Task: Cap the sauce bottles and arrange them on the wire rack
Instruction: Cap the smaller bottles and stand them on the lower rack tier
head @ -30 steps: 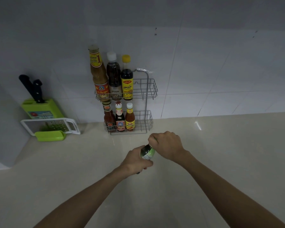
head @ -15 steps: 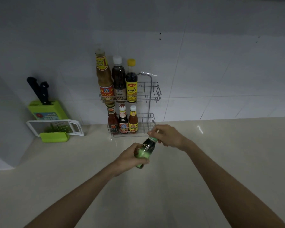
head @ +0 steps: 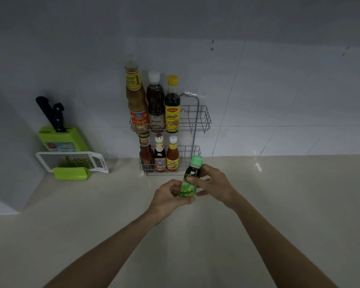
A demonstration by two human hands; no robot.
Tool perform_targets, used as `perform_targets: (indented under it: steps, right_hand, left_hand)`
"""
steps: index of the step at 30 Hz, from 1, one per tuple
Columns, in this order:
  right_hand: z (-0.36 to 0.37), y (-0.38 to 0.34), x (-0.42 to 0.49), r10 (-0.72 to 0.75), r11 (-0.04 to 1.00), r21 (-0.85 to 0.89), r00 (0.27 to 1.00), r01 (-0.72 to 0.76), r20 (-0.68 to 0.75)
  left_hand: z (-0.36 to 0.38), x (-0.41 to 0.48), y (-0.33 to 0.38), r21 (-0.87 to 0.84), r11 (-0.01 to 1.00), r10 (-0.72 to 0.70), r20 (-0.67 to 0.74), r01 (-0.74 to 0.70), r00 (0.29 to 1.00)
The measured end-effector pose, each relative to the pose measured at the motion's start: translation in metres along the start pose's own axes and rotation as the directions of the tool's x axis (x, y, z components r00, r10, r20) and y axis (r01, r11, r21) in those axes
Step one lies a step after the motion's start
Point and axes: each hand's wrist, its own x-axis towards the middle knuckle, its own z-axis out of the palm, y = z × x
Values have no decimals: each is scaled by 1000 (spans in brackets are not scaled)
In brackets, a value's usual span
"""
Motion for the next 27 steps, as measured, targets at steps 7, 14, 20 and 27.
perform_targets:
  steps: [7,14,20,27]
  right_hand:
    - [-11,11,61,-69,998,-4,973,70,-221]
    - [-3,23,117,-213,968,-181,949,173,-231]
    - [-1,38,149,-123,939,-335,985,77,-119]
    - [8,43,161,-29,932,-361,999,18,-26]
  left_hand:
    - [-17,57,-1,63,997,-40,3,40,999]
    - [-25,103,4,20,1000,17,-70,-15,997]
    - [-19,115,-4,36,997,68,-129,-64,989]
    - [-17,120,-11,30,999,44,-147,-40,988]
